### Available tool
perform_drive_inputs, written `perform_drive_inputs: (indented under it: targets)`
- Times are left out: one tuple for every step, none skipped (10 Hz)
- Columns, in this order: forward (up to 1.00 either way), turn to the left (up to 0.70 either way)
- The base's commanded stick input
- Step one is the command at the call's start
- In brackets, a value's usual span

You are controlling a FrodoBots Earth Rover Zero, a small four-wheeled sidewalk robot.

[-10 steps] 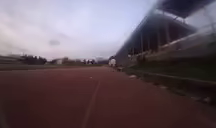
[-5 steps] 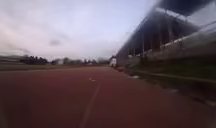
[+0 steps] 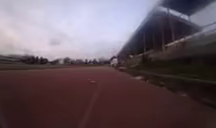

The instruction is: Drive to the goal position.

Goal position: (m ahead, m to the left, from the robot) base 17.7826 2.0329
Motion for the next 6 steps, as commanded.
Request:
perform_drive_inputs:
  targets:
    - [0.70, 0.00]
    - [0.70, 0.00]
    - [0.70, 0.00]
    - [0.70, 0.00]
    - [0.70, 0.00]
    - [0.70, 0.00]
